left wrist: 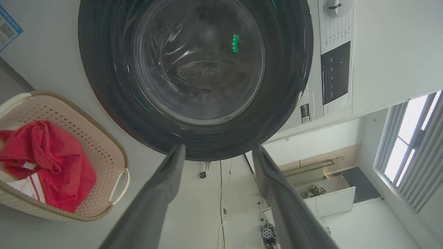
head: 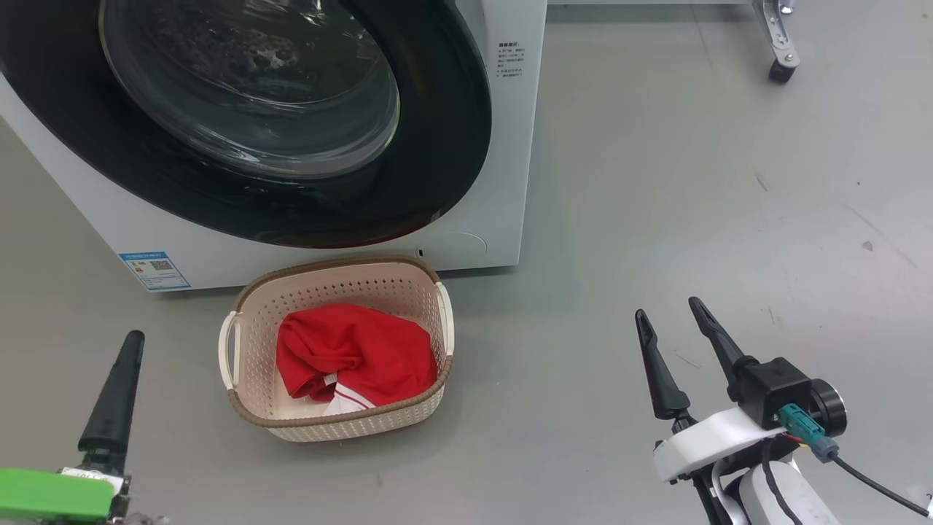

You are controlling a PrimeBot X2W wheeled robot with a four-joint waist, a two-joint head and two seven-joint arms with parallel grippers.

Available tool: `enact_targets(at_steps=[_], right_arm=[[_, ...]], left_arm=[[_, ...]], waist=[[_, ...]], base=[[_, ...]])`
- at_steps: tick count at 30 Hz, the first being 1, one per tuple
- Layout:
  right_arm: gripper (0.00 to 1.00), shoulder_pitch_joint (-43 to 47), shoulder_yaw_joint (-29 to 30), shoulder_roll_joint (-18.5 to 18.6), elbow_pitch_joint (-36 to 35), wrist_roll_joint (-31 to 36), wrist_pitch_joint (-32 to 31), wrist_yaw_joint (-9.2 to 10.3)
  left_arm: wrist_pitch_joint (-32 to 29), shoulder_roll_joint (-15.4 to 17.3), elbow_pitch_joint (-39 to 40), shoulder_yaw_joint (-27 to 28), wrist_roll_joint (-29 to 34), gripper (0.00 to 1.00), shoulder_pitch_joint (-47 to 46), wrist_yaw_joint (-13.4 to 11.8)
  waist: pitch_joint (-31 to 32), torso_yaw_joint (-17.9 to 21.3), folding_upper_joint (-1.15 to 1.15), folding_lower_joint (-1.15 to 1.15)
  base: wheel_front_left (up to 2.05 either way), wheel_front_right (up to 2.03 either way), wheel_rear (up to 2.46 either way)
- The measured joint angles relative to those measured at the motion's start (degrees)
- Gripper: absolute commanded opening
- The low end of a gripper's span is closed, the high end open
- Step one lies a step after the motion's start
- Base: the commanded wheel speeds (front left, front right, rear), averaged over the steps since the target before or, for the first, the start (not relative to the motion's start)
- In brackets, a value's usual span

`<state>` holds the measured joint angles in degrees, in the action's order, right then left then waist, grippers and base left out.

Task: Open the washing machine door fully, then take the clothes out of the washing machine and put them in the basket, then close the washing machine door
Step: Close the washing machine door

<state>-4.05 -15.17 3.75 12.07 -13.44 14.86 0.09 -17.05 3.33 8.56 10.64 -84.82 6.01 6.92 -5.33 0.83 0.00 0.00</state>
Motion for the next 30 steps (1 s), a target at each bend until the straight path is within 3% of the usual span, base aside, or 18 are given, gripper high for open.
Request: enact_targets(at_steps=[9, 10, 20, 30], right_arm=[[1.0, 0.4, 2.1, 0.9, -0.3, 0.4, 0.0, 0.04], [1.0, 0.9, 2.3, 1.0, -0.5, 0.4, 0.0, 0.04], [1.0, 2.3, 2.7, 1.0, -0.6, 0.6, 0.0, 0.03], [1.0, 4.9, 2.8, 0.6, -0.6, 0.6, 0.0, 0.04]], left_arm=[[12.9, 3.6, 6.1, -4.0, 24.4, 1.0, 0.2, 0.0], [15.6, 4.9, 6.7, -5.0, 30.0, 1.0, 0.7, 0.0], [24.5, 6.5, 4.2, -6.4, 47.1, 1.0, 5.8, -0.1], [27.7, 6.8, 0.7, -11.2, 59.0, 1.0, 9.5, -3.6]], waist=[[1.6, -0.1, 0.0, 0.0], [2.0, -0.2, 0.0, 0.0], [3.9, -0.2, 0.0, 0.0], [5.2, 0.7, 0.0, 0.0]], base=[[0.0, 0.0, 0.0], [0.0, 0.0, 0.0], [0.0, 0.0, 0.0], [0.0, 0.0, 0.0]])
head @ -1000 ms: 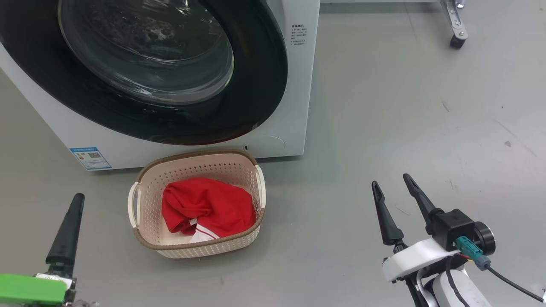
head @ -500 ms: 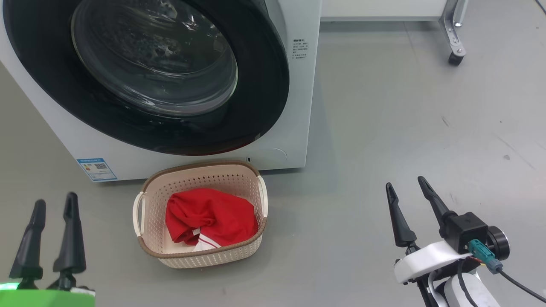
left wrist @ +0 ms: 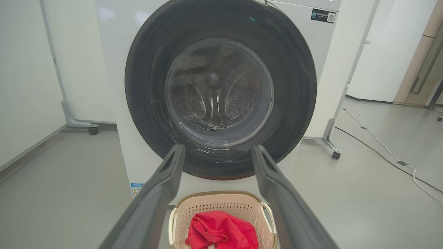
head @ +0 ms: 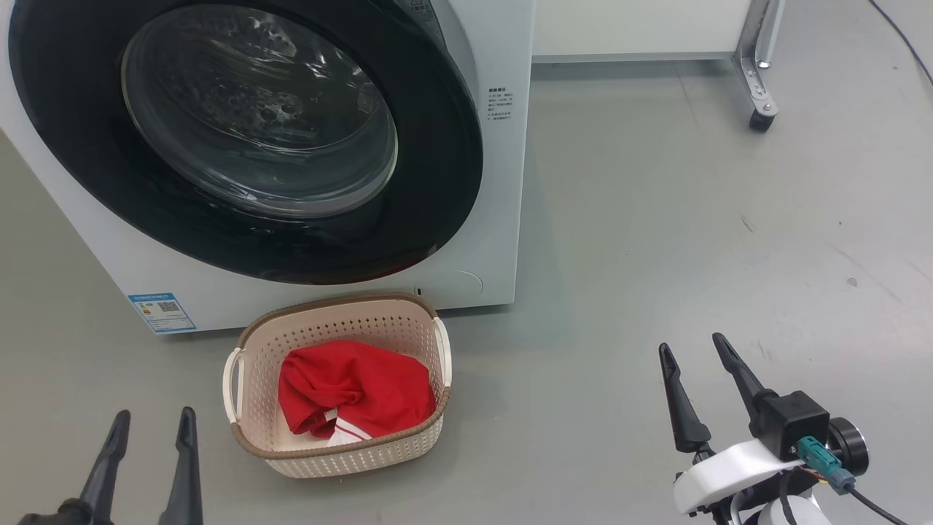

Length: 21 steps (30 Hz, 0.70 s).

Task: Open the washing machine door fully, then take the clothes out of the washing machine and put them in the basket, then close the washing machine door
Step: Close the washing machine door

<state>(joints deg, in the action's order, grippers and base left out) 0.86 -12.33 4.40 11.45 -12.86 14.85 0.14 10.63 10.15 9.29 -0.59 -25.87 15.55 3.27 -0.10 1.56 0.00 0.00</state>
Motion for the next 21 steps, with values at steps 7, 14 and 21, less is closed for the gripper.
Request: enact_targets(at_steps=[7, 14, 21], right_arm=[[1.0, 1.2, 0.0, -0.4, 0.0, 0.0, 0.0, 0.01], [1.0, 1.9, 0.1, -0.4, 0.0, 0.0, 0.0, 0.0], [1.0, 2.1, 0.1, -0.6, 0.1, 0.0, 0.0, 0.0]], left_arm=[[0.1, 0.1, -3.0, -2.9, 4.5, 1.0, 1.0, -2.0], [0.6, -0.5, -5.1, -3.8, 6.1, 1.0, 1.1, -3.7], [1.1, -2.1, -5.8, -4.1, 6.6, 1.0, 1.1, -5.0]], waist=[[0.6, 0.3, 0.0, 0.0], [1.0, 0.5, 0.0, 0.0], [1.2, 0.6, 0.0, 0.0]], base=[[0.0, 0.0, 0.0], [0.0, 0.0, 0.0], [0.0, 0.0, 0.0]])
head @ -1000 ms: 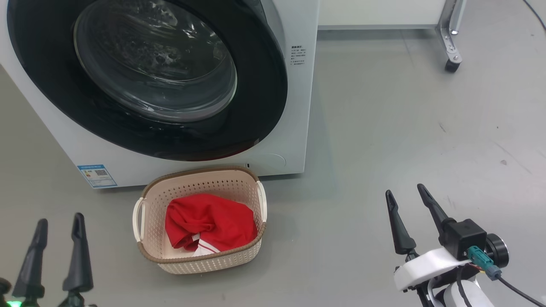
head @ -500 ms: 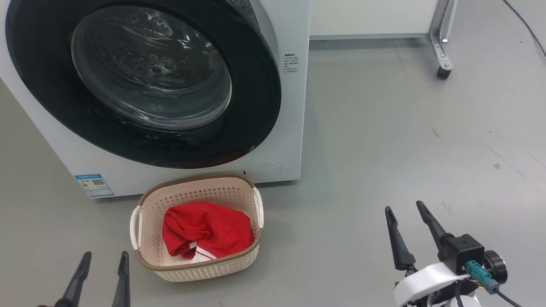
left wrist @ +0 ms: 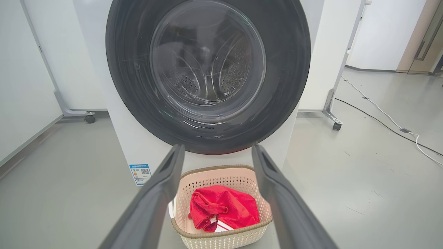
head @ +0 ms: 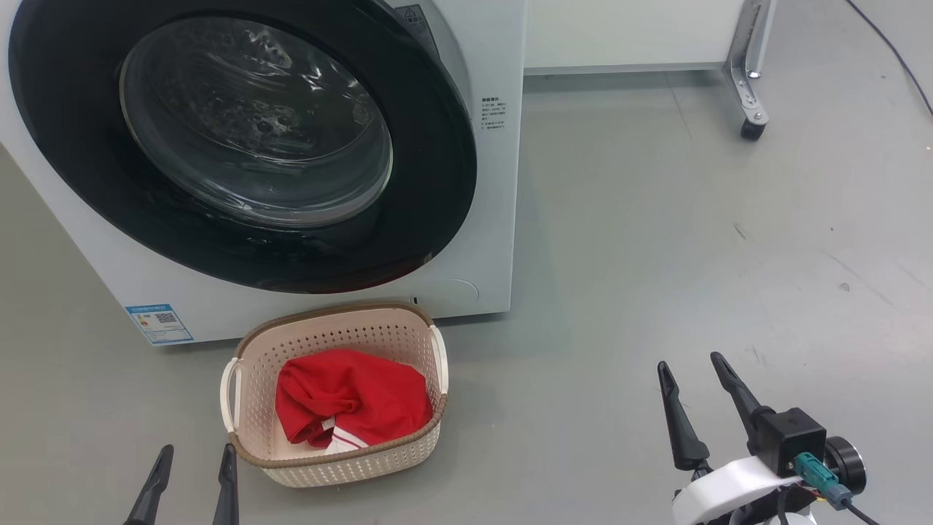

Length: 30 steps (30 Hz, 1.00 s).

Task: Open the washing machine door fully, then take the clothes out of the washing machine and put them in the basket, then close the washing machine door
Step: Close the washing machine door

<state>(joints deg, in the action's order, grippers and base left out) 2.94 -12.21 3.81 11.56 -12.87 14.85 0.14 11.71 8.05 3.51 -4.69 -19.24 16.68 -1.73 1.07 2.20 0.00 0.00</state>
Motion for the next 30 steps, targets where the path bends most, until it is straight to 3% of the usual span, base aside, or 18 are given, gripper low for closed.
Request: enact_targets(at_steps=[23, 24, 26, 27, 30], right_arm=[[1.0, 0.0, 0.5, -0.2, 0.0, 0.0, 0.0, -0.05], [0.91, 0.0, 0.5, -0.2, 0.0, 0.0, 0.0, -0.05], [0.15, 0.0, 0.6, -0.2, 0.0, 0.0, 0.0, -0.05], [0.0, 0.0, 0.6, -0.2, 0.0, 0.0, 0.0, -0.05], [0.0, 0.0, 0.7, -0.2, 0.0, 0.0, 0.0, -0.07]], left_arm=[[0.9, -0.1, -2.1, -0.5, 0.9, 1.0, -0.2, -1.1], [1.0, -0.1, -2.1, -0.5, 0.9, 1.0, -0.2, -1.1], [1.0, -0.1, -2.1, -0.5, 0.9, 1.0, -0.2, -1.1], [1.0, -0.1, -2.1, -0.5, 1.0, 1.0, -0.2, -1.1], [1.0, -0.1, -2.4, -0.5, 1.2, 1.0, -0.2, -1.1]], waist=[[0.3, 0.0, 0.0, 0.0], [0.3, 0.0, 0.0, 0.0], [0.2, 0.0, 0.0, 0.0], [0.2, 0.0, 0.0, 0.0], [0.1, -0.1, 0.0, 0.0]], base=[[0.0, 0.0, 0.0], [0.0, 0.0, 0.0], [0.0, 0.0, 0.0], [0.0, 0.0, 0.0], [0.0, 0.0, 0.0]])
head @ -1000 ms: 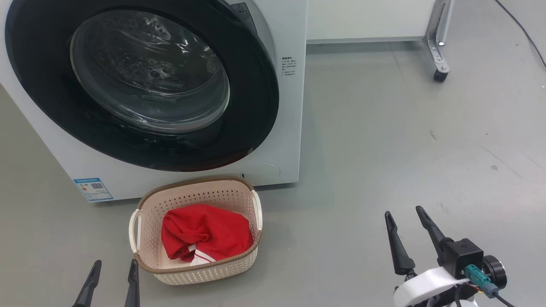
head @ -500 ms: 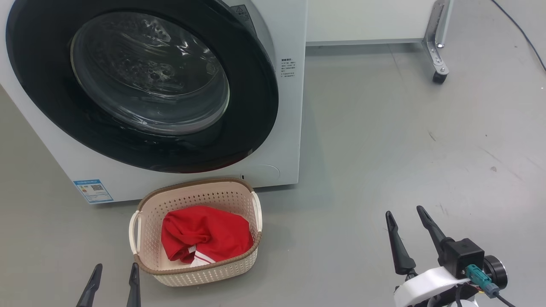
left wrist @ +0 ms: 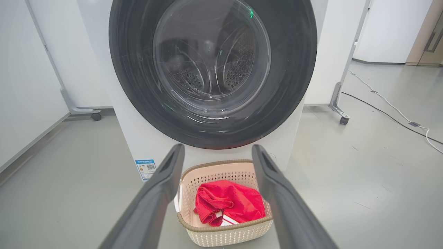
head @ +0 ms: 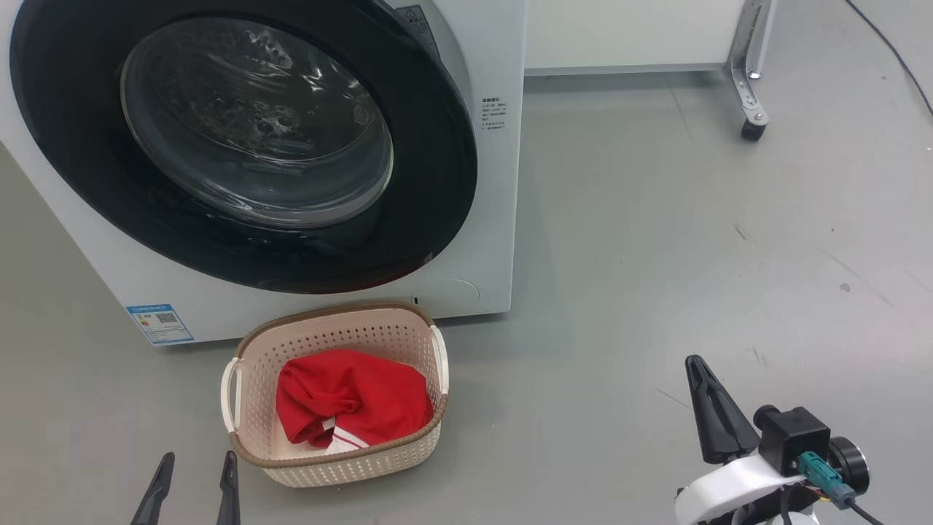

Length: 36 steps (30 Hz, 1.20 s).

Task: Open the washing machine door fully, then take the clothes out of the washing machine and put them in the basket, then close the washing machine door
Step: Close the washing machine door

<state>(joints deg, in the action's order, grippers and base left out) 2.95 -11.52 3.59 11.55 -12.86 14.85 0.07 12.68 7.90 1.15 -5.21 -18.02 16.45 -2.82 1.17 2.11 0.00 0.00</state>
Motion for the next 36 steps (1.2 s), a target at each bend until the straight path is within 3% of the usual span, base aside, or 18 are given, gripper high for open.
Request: enact_targets(at_steps=[17, 36], right_arm=[[0.0, -1.2, -0.2, -0.1, -0.1, 0.0, 0.0, -1.05], [0.0, -26.7, -3.3, 0.3, 2.9, 3.4, -2.7, -3.56]], left_arm=[[0.3, 0.0, -0.3, -0.6, 1.3, 1.0, -1.5, -0.4], [1.0, -1.0, 3.1, -1.2, 1.4, 1.0, -10.0, 0.1]], waist=[[-1.5, -1.8, 0.0, 0.0], [-11.8, -7.1, 0.0, 0.0]], base=[[0.0, 0.0, 0.0], [0.0, 0.0, 0.0]])
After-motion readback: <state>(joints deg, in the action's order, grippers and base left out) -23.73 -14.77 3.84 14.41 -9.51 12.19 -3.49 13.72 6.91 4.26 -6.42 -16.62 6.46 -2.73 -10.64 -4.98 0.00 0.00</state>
